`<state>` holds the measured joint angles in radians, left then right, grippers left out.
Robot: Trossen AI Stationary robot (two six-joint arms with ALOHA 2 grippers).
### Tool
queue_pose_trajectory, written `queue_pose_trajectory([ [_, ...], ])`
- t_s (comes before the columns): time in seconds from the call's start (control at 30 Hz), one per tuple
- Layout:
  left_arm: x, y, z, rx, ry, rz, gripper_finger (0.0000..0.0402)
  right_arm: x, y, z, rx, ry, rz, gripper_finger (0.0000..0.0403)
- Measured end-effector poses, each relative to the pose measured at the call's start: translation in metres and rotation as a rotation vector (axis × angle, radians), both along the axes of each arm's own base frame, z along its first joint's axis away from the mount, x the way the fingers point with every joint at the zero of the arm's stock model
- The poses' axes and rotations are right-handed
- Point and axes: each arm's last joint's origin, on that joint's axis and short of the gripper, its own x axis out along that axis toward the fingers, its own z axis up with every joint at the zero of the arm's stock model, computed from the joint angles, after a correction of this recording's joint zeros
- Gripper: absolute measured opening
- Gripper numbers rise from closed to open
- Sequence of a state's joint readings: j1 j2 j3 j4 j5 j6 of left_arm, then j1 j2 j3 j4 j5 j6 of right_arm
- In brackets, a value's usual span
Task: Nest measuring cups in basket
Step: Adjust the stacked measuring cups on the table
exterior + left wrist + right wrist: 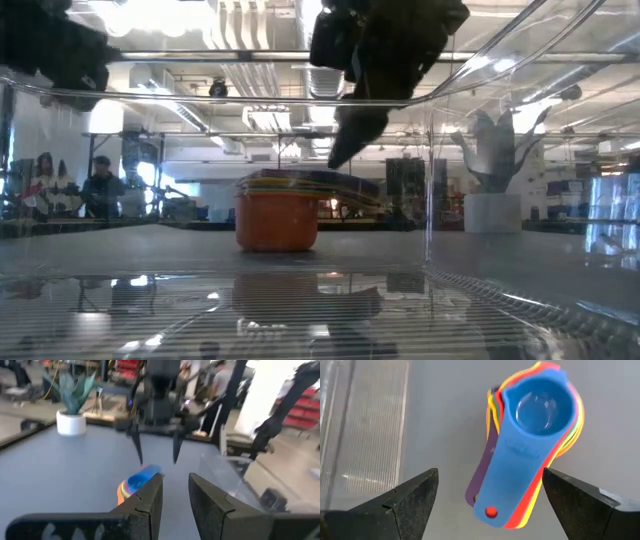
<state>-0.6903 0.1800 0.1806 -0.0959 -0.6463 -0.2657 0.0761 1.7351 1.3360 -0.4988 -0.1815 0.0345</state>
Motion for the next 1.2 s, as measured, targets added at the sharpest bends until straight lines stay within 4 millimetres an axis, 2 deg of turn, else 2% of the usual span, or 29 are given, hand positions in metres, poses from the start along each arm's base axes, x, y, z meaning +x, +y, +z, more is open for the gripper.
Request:
queue_pose_trajectory([
  [0.33,0.024,-0.019,-0.014,-0.011,0.14,0.028,0.0077,0.004,-0.003,0.023,-0.125,-0.001,0.013,0.0345],
  [0.57,0.05,-0.041,0.002,0.042,0.245,0.027,0.0077,0.0,-0.01,0.024,-0.292,0.047,-0.032,0.0318],
  [0.67,0.065,-0.049,0.005,0.128,0.338,0.047,0.0077,-0.002,-0.014,0.023,-0.343,0.071,-0.065,0.0283],
  [0.77,0.083,-0.054,0.006,0.176,0.444,0.046,0.0077,-0.003,-0.017,0.023,-0.359,0.091,-0.093,0.023],
  [0.9,0.112,-0.055,0.003,0.19,0.566,0.014,0.0077,-0.004,-0.017,0.022,-0.354,0.096,-0.092,0.0146],
  [1.07,0.151,-0.046,0.003,0.18,0.652,-0.11,0.0063,-0.007,-0.014,0.018,-0.257,0.133,-0.066,0.0028],
  [1.2,0.176,-0.031,0.003,0.144,0.696,-0.162,0.0024,-0.009,-0.014,0.013,-0.24,0.153,-0.086,0.0012],
])
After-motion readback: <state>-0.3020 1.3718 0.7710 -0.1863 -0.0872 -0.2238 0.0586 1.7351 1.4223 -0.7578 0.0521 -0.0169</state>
